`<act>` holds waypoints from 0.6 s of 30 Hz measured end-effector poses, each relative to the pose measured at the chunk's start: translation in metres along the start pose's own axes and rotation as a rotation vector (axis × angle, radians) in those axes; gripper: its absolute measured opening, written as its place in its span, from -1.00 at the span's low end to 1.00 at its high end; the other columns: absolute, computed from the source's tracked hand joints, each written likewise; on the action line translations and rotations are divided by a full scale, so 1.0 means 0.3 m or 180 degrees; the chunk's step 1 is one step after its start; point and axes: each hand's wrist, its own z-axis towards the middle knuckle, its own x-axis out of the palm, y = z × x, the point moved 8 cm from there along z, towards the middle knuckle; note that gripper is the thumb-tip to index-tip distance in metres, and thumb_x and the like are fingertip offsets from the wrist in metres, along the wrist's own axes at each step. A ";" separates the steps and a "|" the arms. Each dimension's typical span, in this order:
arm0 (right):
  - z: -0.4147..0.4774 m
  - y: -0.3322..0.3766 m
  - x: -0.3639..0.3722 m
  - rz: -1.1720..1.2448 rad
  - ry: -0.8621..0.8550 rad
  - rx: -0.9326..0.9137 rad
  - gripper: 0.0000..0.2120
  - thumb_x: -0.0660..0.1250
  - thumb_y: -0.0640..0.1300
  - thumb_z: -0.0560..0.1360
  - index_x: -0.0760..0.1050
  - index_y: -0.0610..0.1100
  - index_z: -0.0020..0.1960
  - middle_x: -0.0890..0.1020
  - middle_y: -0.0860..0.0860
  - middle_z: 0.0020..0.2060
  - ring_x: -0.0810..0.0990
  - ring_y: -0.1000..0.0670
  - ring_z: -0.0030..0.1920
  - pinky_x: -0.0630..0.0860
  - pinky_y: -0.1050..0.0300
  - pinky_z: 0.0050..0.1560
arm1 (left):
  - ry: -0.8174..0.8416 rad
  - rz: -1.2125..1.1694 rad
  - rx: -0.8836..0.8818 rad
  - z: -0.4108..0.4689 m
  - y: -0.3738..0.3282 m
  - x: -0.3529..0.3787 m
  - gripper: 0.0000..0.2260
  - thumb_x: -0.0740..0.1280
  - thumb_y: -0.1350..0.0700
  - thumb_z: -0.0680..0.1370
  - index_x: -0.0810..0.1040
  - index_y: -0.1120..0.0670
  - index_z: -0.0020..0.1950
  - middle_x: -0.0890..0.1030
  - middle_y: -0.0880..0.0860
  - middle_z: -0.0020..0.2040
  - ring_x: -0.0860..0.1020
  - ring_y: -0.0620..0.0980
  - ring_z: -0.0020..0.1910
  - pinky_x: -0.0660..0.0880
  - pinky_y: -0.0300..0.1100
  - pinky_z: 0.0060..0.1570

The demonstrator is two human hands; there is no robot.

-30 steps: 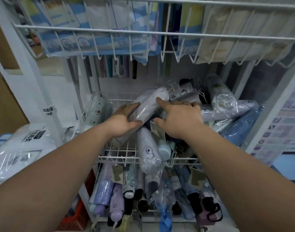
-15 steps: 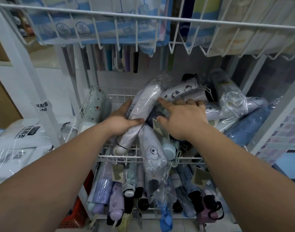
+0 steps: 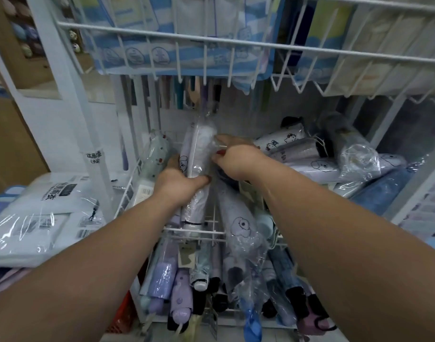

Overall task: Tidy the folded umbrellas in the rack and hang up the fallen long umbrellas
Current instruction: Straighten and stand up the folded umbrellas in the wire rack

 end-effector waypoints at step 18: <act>0.078 0.028 0.224 -0.1728 0.0704 -0.0709 0.00 0.34 0.47 0.36 -0.06 0.19 0.62 -0.09 0.05 0.64 -0.07 -0.19 0.61 0.01 -0.33 0.51 | 0.0753 0.3693 0.1154 0.005 0.022 -0.099 -0.34 0.29 -0.15 0.56 0.20 0.11 0.56 0.04 0.24 0.61 0.14 0.30 0.55 0.22 0.14 0.50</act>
